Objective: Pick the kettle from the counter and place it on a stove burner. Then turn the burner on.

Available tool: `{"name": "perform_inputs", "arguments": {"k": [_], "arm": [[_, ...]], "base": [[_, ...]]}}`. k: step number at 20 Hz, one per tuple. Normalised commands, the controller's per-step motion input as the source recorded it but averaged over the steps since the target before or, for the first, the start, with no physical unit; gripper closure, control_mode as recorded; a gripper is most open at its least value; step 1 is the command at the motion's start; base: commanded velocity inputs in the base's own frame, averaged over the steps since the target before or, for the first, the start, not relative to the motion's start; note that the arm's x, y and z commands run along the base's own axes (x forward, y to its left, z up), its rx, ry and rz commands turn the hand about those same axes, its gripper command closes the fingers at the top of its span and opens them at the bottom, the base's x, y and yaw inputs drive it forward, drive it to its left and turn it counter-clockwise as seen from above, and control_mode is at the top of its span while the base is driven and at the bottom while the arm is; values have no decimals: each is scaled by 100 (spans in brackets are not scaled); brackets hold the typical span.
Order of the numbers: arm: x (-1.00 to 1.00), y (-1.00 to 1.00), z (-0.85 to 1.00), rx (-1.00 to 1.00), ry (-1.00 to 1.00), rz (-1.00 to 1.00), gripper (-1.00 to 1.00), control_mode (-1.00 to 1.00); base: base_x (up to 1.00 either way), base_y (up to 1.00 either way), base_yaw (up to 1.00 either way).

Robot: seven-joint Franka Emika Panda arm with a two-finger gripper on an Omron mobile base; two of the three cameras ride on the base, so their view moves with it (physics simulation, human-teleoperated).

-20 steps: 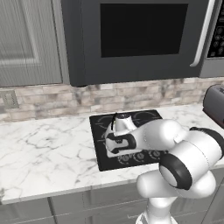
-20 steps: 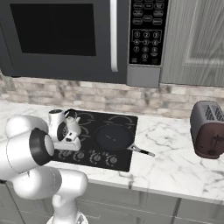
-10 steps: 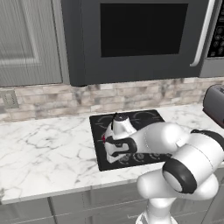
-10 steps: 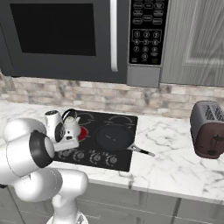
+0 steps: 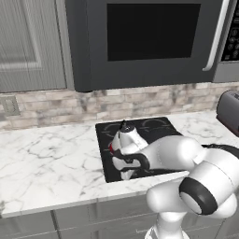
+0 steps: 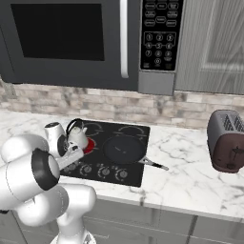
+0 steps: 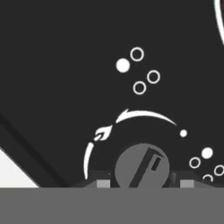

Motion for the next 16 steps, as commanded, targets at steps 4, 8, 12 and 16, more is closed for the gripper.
{"name": "perform_inputs", "arguments": {"k": [4, 8, 12, 16], "arm": [[-54, 0, -12, -4, 5, 47, 100, -100], [-50, 0, -10, -4, 2, 47, 100, -100], [-49, 0, -2, -3, 0, 44, 100, -100], [-51, 0, 1, 0, -2, 27, 100, -100]], "base": [[0, 0, 0], [0, 0, 0], [0, 0, 0], [0, 0, 0]]}}
